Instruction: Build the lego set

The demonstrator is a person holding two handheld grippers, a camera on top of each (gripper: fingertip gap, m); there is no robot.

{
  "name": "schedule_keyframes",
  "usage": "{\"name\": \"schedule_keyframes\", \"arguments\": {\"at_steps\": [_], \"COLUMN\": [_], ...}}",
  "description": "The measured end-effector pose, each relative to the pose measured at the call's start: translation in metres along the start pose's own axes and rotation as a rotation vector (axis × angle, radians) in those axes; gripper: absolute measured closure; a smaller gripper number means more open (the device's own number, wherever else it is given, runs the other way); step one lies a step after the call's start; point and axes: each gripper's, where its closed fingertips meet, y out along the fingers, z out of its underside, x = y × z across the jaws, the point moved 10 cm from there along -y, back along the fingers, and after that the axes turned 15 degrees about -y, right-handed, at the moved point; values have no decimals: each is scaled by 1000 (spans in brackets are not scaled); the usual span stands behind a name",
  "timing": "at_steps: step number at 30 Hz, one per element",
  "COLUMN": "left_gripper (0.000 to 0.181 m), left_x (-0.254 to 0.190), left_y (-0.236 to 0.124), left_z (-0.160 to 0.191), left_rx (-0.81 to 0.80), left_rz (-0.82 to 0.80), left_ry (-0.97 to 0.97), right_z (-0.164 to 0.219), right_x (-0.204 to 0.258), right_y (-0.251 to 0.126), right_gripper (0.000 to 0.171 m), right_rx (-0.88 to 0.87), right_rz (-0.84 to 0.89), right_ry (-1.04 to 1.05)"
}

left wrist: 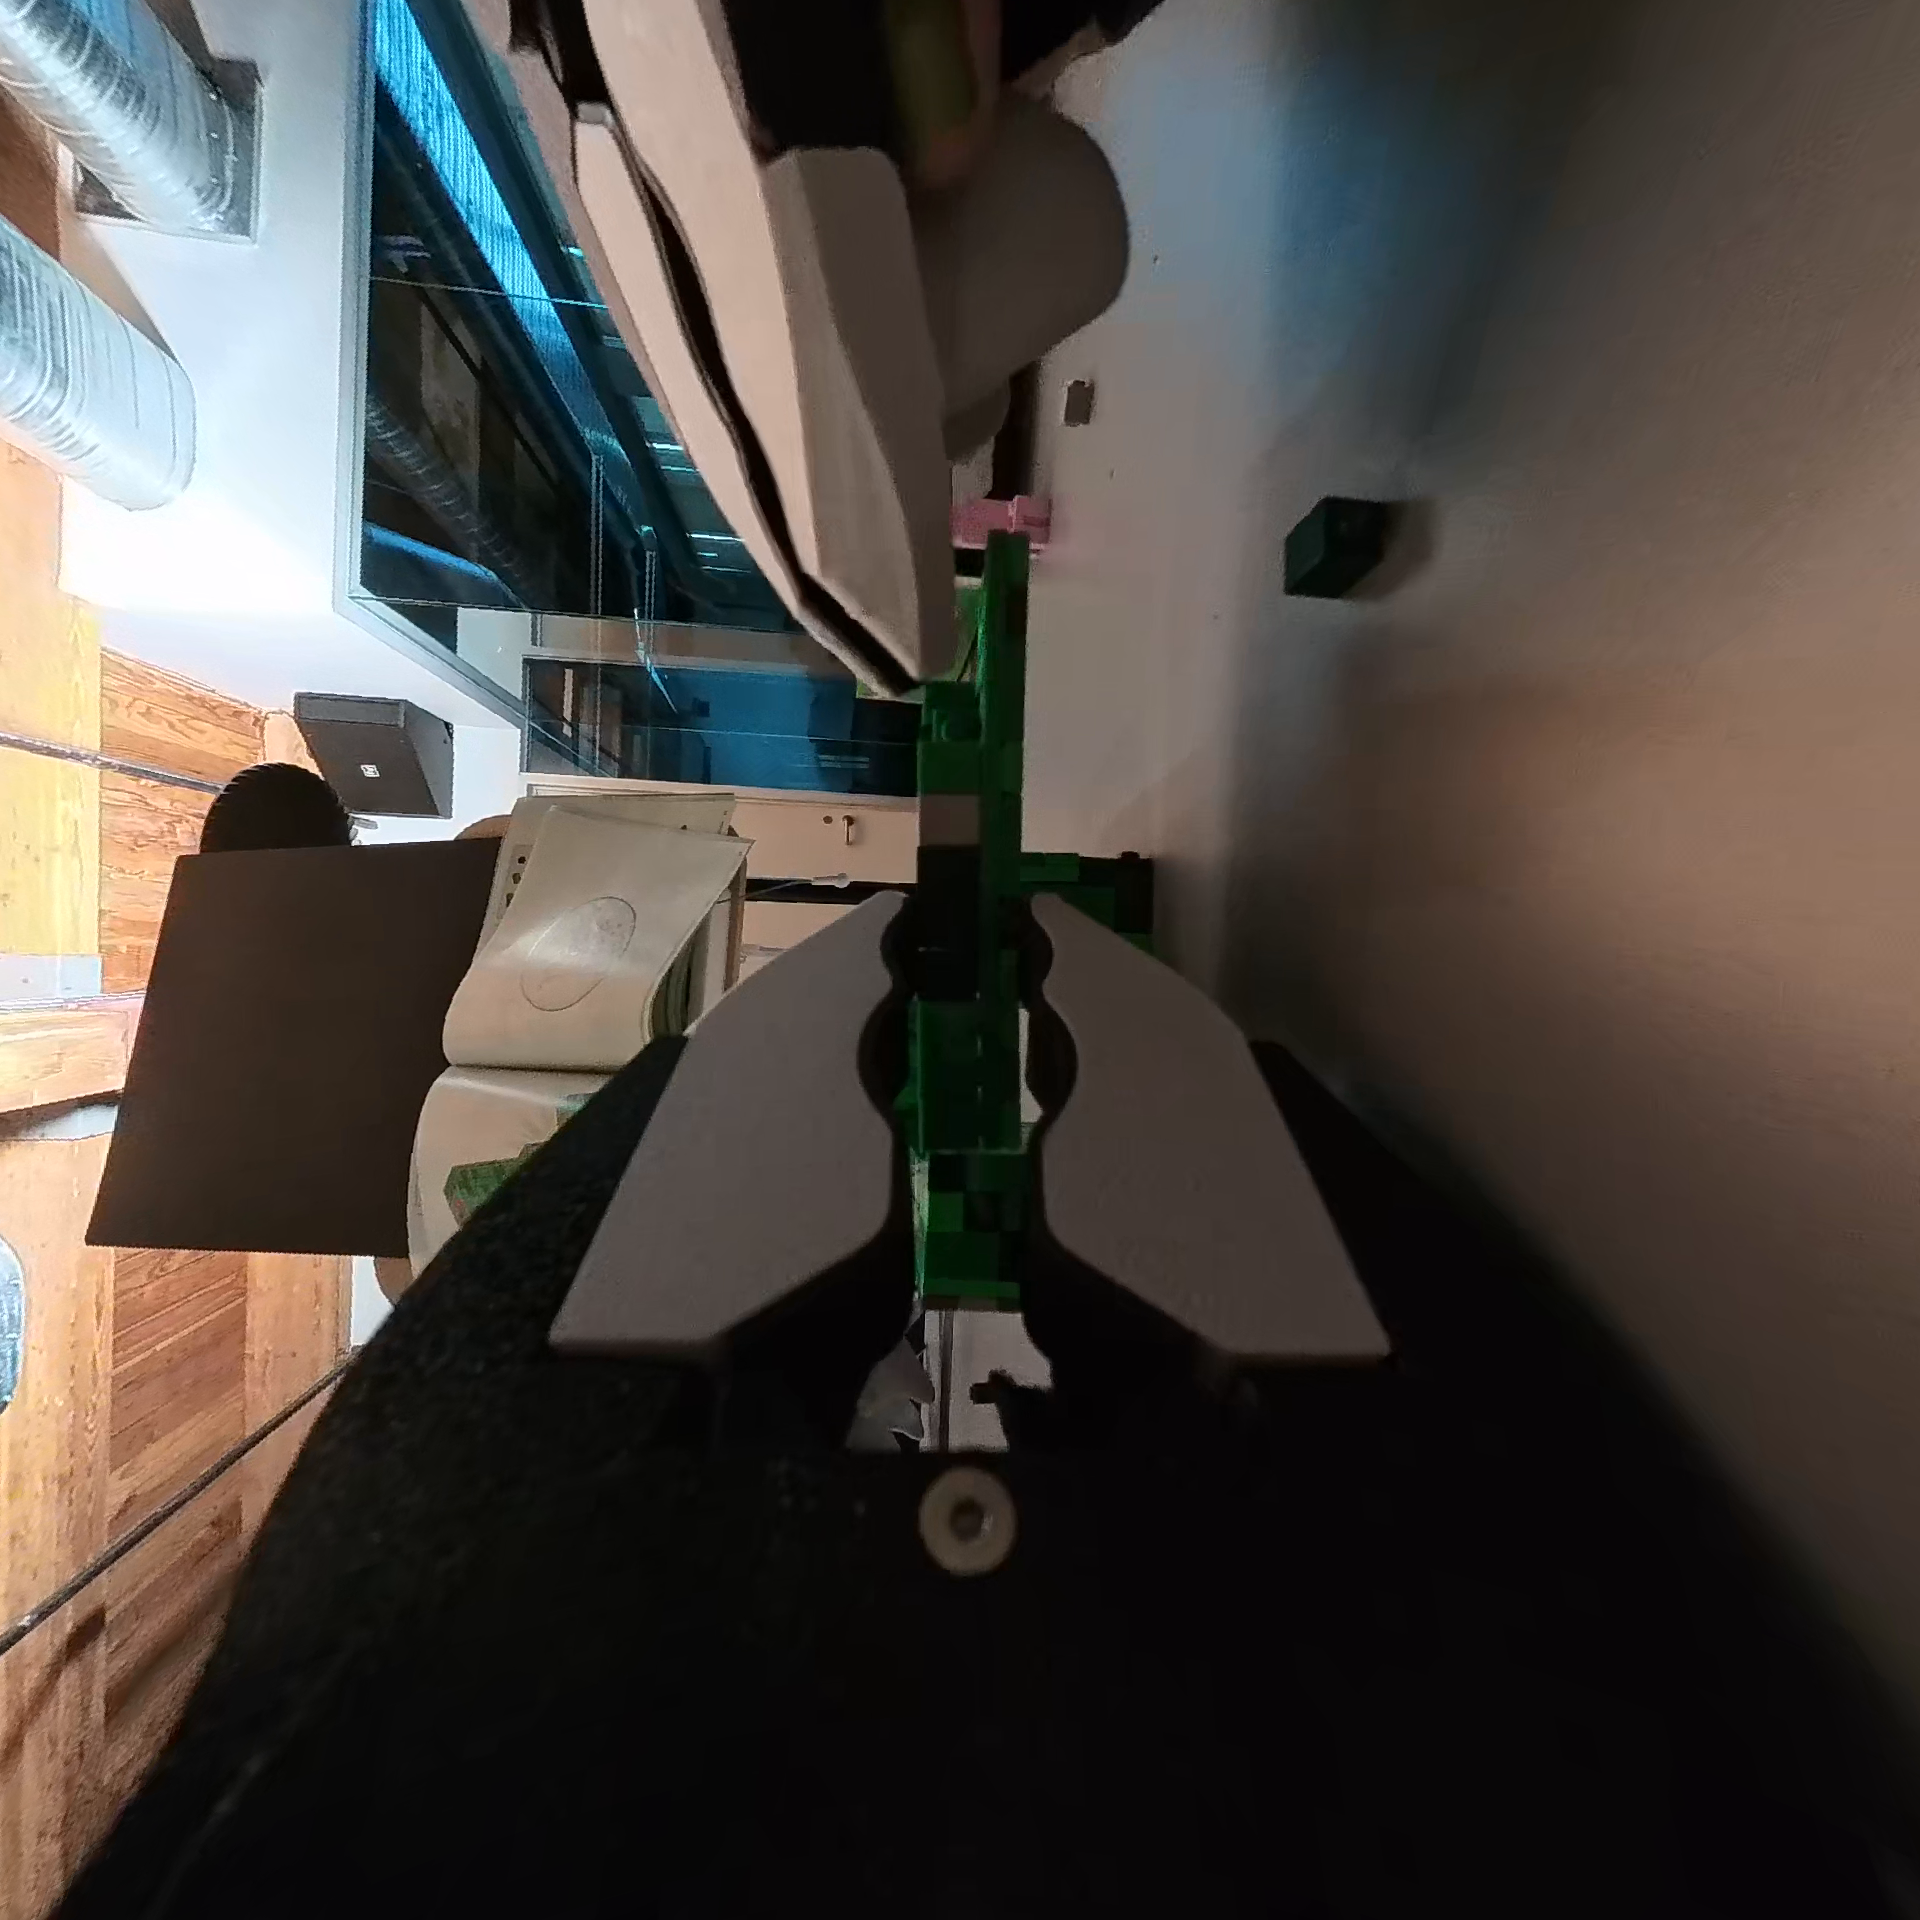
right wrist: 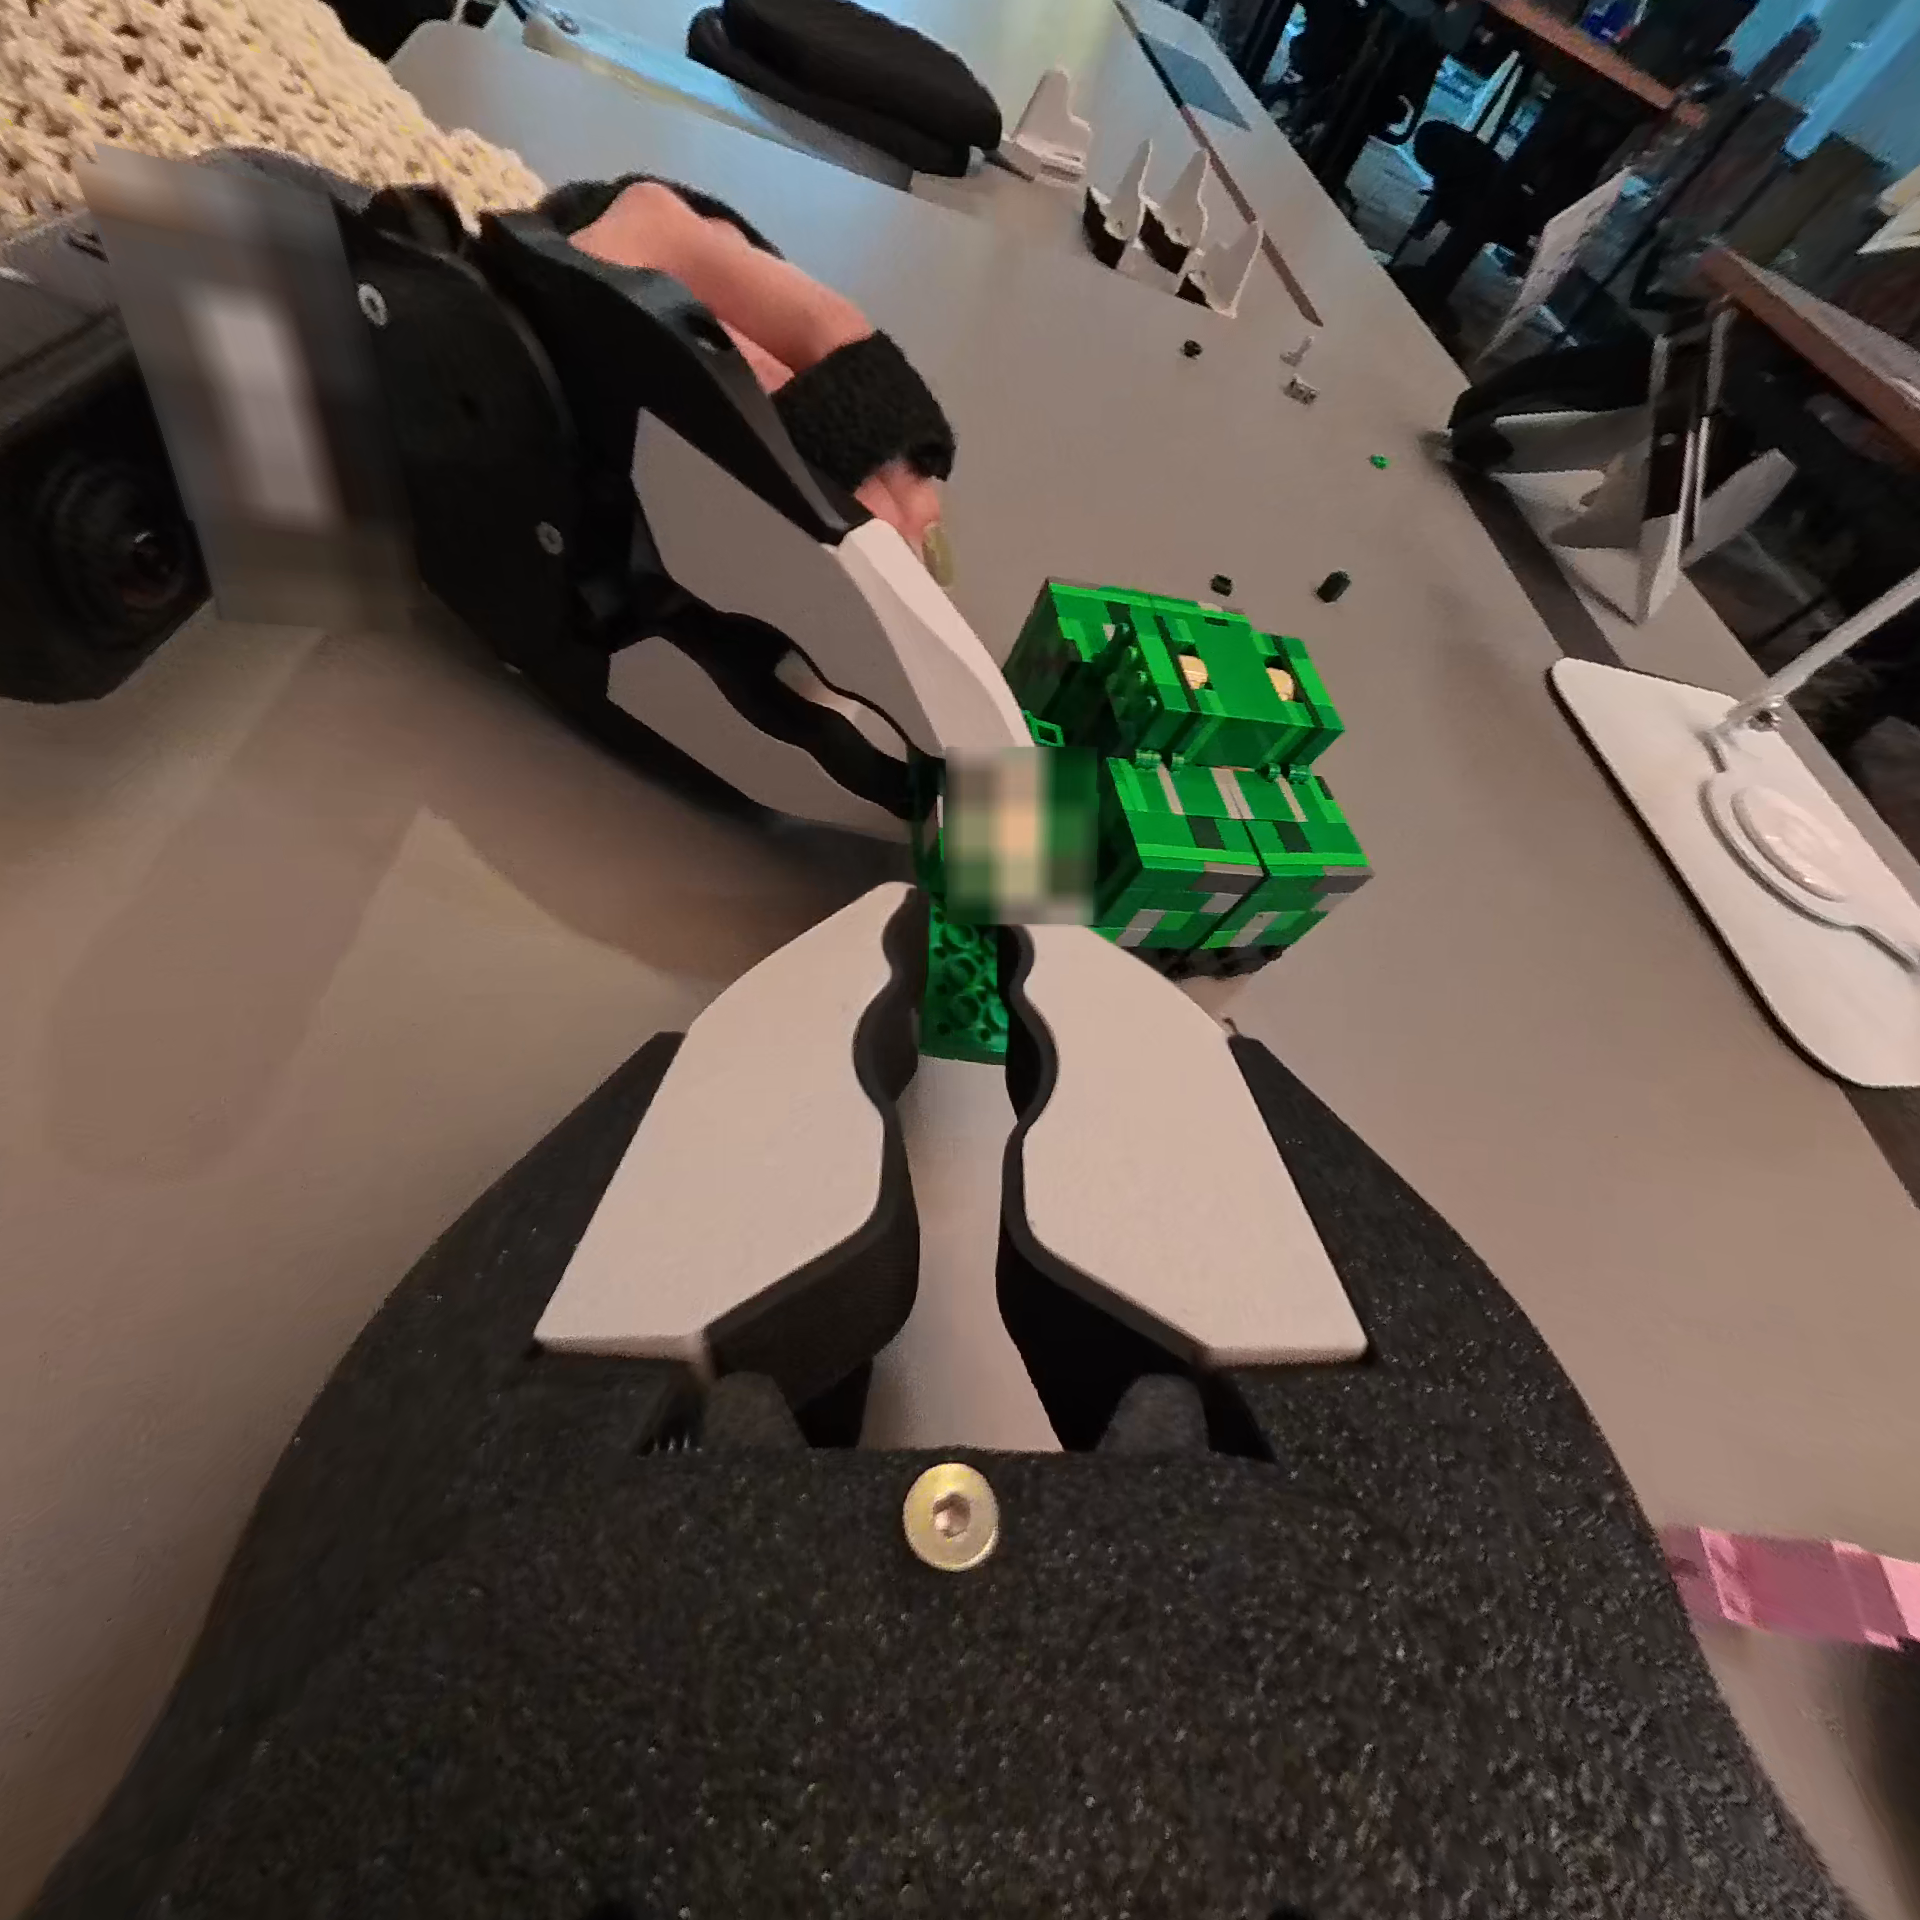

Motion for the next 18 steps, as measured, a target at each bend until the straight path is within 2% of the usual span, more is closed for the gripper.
{"name": "schedule_keyframes", "arguments": {"at_steps": [8,13,18], "left_gripper": [164,164,165], "left_x": [2,5,5], "left_y": [-2,-2,-2], "left_z": [-2,-2,0], "left_rx": [2,0,1], "left_rz": [-52,-101,-91], "left_ry": [32,67,56], "right_z": [-4,-8,-8], "right_x": [3,3,0], "right_y": [5,0,-2], "right_gripper": [151,157,157], "right_rx": [57,3,8], "right_rz": [41,-2,70], "right_ry": [-55,-43,-60]}}
